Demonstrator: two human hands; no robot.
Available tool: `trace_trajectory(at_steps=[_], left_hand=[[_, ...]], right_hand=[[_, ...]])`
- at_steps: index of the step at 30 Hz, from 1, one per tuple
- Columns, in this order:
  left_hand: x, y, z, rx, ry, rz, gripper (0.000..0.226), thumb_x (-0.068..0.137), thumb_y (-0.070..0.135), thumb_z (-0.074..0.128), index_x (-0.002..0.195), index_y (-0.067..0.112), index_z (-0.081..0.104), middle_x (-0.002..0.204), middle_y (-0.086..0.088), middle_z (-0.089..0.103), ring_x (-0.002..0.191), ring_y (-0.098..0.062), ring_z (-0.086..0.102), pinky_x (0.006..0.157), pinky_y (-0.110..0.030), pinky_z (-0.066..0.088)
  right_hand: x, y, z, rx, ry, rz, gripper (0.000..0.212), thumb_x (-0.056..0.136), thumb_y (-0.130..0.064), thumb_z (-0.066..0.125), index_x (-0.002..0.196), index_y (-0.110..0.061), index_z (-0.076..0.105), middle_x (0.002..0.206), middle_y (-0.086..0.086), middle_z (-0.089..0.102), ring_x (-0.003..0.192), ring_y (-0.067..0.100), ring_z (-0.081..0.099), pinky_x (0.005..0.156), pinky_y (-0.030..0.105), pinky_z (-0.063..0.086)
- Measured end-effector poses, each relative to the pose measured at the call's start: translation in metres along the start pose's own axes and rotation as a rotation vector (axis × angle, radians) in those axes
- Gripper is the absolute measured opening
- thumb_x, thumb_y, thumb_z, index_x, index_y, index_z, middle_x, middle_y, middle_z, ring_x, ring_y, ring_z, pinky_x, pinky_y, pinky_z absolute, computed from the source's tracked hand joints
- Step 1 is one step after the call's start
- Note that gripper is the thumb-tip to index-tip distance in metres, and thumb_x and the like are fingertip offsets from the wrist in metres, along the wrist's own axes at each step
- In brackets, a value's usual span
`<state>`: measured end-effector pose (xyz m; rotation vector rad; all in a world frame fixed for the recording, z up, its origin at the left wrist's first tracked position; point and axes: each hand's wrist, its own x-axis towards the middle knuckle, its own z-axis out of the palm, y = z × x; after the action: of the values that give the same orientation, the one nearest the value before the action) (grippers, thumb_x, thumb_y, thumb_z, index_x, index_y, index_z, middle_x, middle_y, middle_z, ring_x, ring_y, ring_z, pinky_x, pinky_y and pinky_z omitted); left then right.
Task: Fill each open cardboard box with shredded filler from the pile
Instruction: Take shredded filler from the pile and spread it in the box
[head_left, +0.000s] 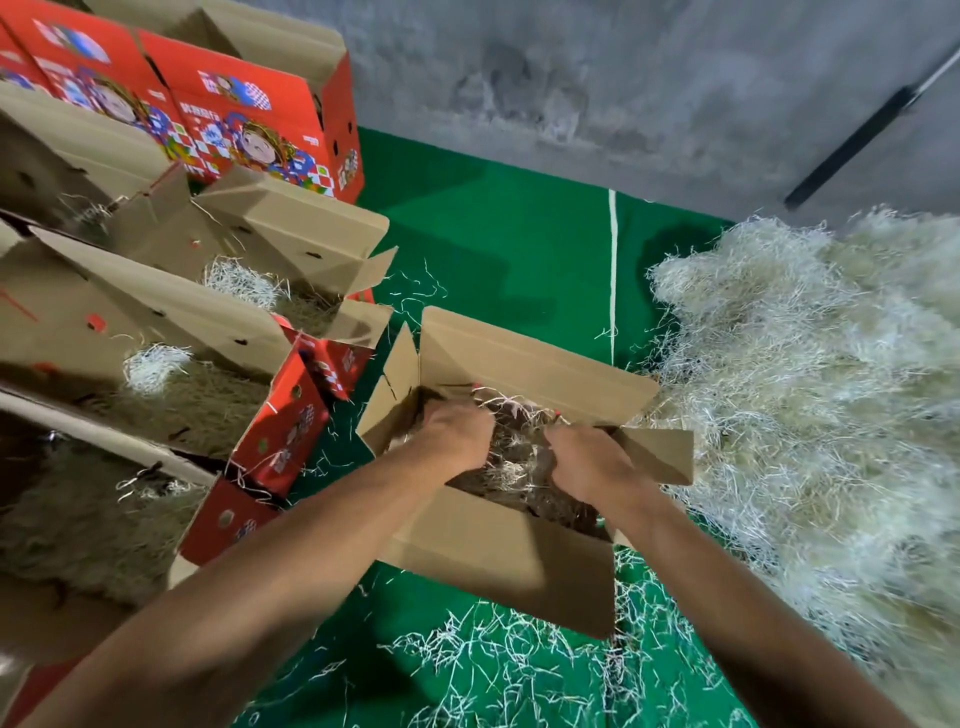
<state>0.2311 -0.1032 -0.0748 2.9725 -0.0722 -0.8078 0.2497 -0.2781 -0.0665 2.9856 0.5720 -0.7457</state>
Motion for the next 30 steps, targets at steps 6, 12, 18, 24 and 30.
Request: trace_trajectory(at_steps=[6,12,18,24,30], left_hand=[[0.008,0.029,0.021,-0.254,-0.076,0.311,0.073,0.089,-0.004,0.049,0.149,0.034,0.034,0.154,0.002,0.039,0.135,-0.024,0.046,0.110,-0.041,0.041],[0.014,0.027,0.039,0.003,-0.345,0.069,0.031,0.094,0.002,0.051,0.125,-0.001,0.053,0.129,-0.016,0.059,0.104,-0.028,0.060,0.083,-0.036,0.049],[0.041,0.020,0.038,0.412,-0.207,0.211,0.040,0.097,0.005,0.047,0.136,0.011,0.055,0.154,-0.007,0.039,0.142,-0.025,0.033,0.115,-0.043,0.026],[0.044,0.015,0.051,0.557,-0.238,0.134,0.057,0.097,0.024,0.055,0.150,0.021,0.037,0.161,0.002,0.024,0.150,-0.022,0.013,0.118,-0.052,0.016],[0.024,0.019,0.042,0.198,-0.152,0.130,0.037,0.092,0.006,0.054,0.129,0.005,0.058,0.137,-0.014,0.056,0.123,-0.030,0.055,0.105,-0.045,0.045]], right_hand=[[0.000,-0.009,0.040,-0.071,-0.237,0.006,0.035,0.098,-0.031,0.055,0.130,-0.019,0.059,0.131,0.010,0.062,0.118,0.031,0.060,0.091,0.042,0.049],[0.015,-0.010,0.049,-0.152,-0.361,-0.067,0.053,0.093,-0.034,0.055,0.143,-0.016,0.051,0.146,0.009,0.052,0.130,0.029,0.053,0.105,0.039,0.046],[0.021,-0.001,0.066,-0.412,-0.365,-0.082,0.055,0.102,-0.041,0.041,0.149,-0.013,0.044,0.154,0.010,0.043,0.145,0.027,0.034,0.120,0.041,0.017],[0.015,-0.002,0.070,-0.514,-0.342,-0.046,0.057,0.106,-0.039,0.035,0.155,-0.010,0.033,0.161,0.014,0.029,0.152,0.028,0.018,0.122,0.036,0.005],[0.007,-0.004,0.039,-0.398,-0.270,-0.055,0.036,0.093,-0.020,0.063,0.128,-0.013,0.062,0.127,0.010,0.065,0.116,0.028,0.063,0.093,0.040,0.054]])
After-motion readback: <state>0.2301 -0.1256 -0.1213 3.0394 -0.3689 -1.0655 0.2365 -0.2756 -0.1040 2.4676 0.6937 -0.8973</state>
